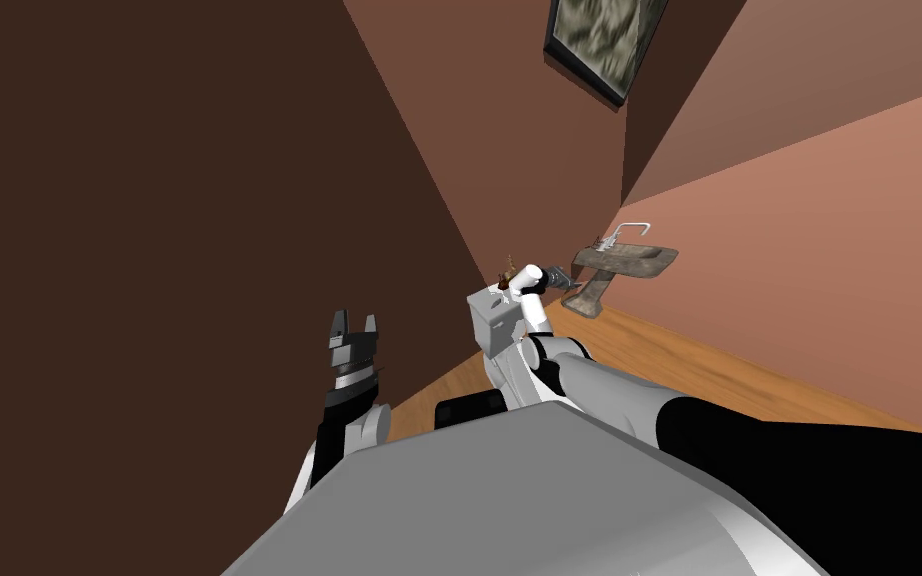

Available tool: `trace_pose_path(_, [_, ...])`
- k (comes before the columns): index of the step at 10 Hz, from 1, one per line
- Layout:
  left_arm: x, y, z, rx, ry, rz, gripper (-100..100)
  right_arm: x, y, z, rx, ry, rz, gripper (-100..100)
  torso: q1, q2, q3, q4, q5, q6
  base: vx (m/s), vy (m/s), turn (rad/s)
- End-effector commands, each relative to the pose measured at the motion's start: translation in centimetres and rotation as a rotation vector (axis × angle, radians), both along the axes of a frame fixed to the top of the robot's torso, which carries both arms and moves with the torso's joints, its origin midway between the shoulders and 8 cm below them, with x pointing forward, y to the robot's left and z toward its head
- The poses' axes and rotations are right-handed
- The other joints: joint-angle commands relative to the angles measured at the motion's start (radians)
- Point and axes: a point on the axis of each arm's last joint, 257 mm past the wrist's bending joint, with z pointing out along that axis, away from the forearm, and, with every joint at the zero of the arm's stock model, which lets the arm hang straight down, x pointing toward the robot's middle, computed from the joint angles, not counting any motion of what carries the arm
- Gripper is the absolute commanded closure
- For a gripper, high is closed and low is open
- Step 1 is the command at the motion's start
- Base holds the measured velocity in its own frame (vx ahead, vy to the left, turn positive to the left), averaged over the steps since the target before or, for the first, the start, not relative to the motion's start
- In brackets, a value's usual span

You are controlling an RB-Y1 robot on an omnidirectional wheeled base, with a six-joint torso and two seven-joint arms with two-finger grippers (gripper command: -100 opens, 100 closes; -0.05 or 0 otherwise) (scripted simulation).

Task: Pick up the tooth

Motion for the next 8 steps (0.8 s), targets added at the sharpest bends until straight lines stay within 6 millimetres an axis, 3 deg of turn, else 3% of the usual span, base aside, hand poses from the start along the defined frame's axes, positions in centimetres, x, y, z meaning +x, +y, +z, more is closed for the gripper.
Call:
trace_pose_path(1, [0.0,0.0,0.0,0.0,0.0,0.0,0,0.0,0.0,-0.1,0.001,-0.001,0.001,-100,0.0,0.0,0.0,0.0,0.0,0.0,0.01,0.011,-0.034])
trace_pose_path(6, [0.0,0.0,0.0,0.0,0.0,0.0,0,0.0,0.0,-0.1,0.001,-0.001,0.001,-100,0.0,0.0,0.0,0.0,0.0,0.0,-0.002,-0.002,0.005])
trace_pose_path(8, [0.0,0.0,0.0,0.0,0.0,0.0,0,0.0,0.7,-2.1,0.08,0.025,-0.002,-100,0.0,0.0,0.0,0.0,0.0,0.0,0.006,-0.007,0.049])
